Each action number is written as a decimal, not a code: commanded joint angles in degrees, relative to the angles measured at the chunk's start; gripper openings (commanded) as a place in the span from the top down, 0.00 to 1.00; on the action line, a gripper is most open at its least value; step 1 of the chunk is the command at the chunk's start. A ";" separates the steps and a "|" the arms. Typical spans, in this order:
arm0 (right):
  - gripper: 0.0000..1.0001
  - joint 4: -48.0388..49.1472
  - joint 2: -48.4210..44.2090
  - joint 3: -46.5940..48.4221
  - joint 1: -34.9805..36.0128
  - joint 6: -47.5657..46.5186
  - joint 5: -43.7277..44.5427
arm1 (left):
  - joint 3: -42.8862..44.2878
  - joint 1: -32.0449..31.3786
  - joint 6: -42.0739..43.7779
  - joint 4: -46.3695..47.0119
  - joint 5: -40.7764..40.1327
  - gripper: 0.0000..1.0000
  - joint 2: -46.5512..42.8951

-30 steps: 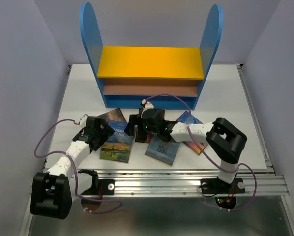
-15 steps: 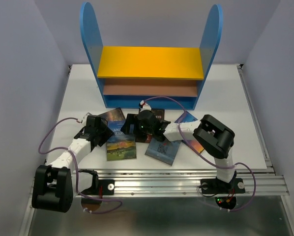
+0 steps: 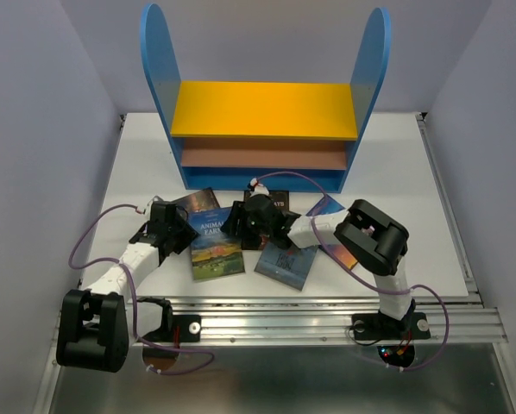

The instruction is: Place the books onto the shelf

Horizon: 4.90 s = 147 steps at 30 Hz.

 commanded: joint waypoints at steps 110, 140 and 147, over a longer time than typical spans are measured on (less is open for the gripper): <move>0.00 -30.05 -58.97 -0.95 0.43 -26.70 32.36 | 42.53 -9.00 45.97 33.58 -13.38 1.00 2.74; 0.00 -30.14 -57.74 0.28 0.43 -30.84 33.24 | 39.35 -7.94 49.84 51.54 -21.20 1.00 13.73; 0.00 -30.14 -57.21 0.46 0.43 -31.36 32.27 | 40.48 -5.22 50.02 51.37 -18.84 1.00 16.18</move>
